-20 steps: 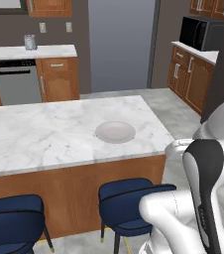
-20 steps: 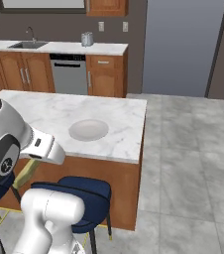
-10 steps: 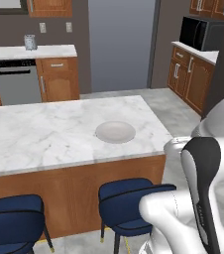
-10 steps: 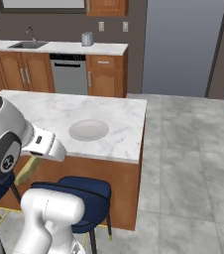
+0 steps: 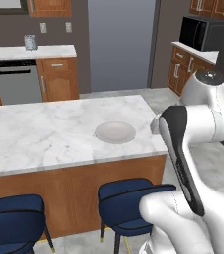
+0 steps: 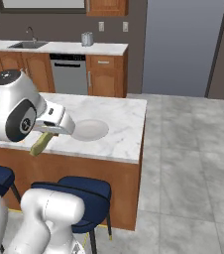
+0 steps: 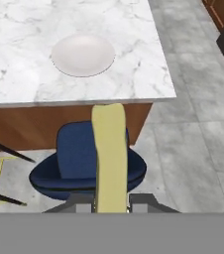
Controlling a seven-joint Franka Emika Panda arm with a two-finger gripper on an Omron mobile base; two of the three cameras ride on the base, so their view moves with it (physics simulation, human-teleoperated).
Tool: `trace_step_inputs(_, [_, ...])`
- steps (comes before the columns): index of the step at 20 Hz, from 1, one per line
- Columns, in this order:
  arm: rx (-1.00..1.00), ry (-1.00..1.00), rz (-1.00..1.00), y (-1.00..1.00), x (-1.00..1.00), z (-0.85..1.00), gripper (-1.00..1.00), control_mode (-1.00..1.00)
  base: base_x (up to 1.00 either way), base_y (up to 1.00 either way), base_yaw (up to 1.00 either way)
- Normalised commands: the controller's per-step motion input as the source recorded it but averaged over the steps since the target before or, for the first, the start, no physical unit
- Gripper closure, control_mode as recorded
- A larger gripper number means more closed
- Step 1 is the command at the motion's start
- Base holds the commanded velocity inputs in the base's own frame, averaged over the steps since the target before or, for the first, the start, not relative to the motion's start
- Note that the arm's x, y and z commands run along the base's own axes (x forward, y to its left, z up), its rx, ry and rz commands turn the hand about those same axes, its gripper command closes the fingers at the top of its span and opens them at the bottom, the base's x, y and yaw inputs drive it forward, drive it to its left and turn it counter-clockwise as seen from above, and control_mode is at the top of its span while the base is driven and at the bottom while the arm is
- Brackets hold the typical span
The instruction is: Retrieve the butter from the fridge and place it on a plate on the dining table. Then retrieve the butter knife by the fridge and place it near the plate.
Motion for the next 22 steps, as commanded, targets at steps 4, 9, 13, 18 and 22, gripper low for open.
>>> trace_step_inputs(4, [0.02,0.06,0.00,0.01,0.96,-0.15,1.00,-1.00,0.00,0.00,0.00])
trace_step_inputs(9, [0.01,0.11,0.00,0.18,1.00,-0.05,1.00,-1.00,0.00,0.00,0.00])
trace_step_inputs(13, [0.00,0.05,0.00,0.20,1.00,-0.18,1.00,-1.00,0.00,0.00,0.00])
trace_step_inputs(18, [0.00,0.10,0.00,0.16,0.99,-0.37,1.00,-1.00,0.00,0.00,0.00])
trace_step_inputs(22, [0.06,0.02,0.00,0.00,0.85,-0.45,1.00,-1.00,0.00,0.00,0.00])
